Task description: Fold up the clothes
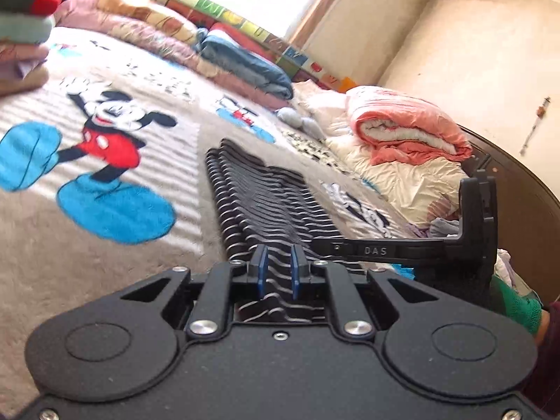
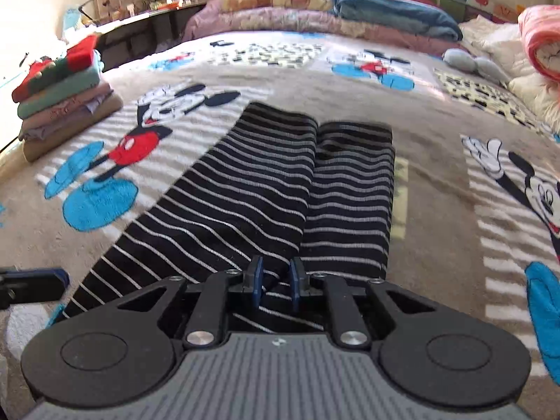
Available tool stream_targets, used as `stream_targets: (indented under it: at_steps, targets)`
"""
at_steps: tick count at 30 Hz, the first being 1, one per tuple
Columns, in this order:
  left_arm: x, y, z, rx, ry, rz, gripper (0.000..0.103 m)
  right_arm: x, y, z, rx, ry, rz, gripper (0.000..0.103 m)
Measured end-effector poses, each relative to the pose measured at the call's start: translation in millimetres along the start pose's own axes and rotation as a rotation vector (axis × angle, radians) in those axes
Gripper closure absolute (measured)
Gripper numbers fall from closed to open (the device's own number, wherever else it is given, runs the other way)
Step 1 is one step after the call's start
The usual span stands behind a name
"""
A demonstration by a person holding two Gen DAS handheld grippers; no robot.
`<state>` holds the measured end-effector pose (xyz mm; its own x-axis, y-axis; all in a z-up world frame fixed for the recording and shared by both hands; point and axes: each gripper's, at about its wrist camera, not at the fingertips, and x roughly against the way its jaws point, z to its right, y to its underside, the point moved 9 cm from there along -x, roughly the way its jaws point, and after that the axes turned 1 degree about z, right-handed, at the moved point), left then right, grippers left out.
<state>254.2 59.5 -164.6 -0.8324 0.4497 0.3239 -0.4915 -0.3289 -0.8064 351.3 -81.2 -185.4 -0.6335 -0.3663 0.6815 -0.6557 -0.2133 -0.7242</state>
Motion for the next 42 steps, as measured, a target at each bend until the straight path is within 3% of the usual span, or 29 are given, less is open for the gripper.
stream_targets:
  at_steps: [2,4,6,7,8,10,13,18,22,30,36,40,42]
  targets:
    - [-8,3,19,-0.078,0.049,-0.012,0.094,13,-5,-5,-0.001,-0.018,0.065,0.086]
    - [-27,20,18,-0.139,-0.013,-0.119,0.093,26,-10,-22,0.064,-0.042,0.13,0.086]
    - [-48,44,-4,-0.073,-0.077,-0.271,0.091,22,-7,-36,0.143,-0.039,0.104,0.085]
    - [-47,43,-7,-0.061,-0.066,-0.249,0.091,9,1,-37,0.156,-0.028,0.027,0.081]
    - [-43,38,-4,-0.058,-0.054,-0.236,0.091,5,4,-37,0.147,-0.028,0.004,0.08]
    - [-29,28,10,-0.095,-0.01,-0.162,0.079,5,5,-36,0.12,-0.034,-0.003,0.08]
    - [-26,33,13,-0.129,-0.03,-0.165,0.059,38,-1,-43,0.134,-0.047,0.109,0.079]
    - [-11,37,18,-0.219,-0.063,-0.119,0.059,90,22,-11,0.018,-0.031,0.224,0.077]
    - [12,42,17,-0.284,-0.097,-0.092,0.059,127,63,18,-0.007,0.017,0.284,0.064]
    - [57,60,12,-0.369,-0.178,-0.065,0.057,153,152,29,0.085,0.086,0.269,0.064]
    - [67,102,30,-0.721,-0.254,-0.124,0.052,147,172,10,0.28,0.109,0.213,0.056]
    - [56,135,40,-1.068,-0.318,-0.167,0.052,141,180,-1,0.394,0.145,0.211,0.053]
    - [47,140,40,-1.171,-0.354,-0.14,0.051,139,180,-4,0.458,0.173,0.222,0.047]
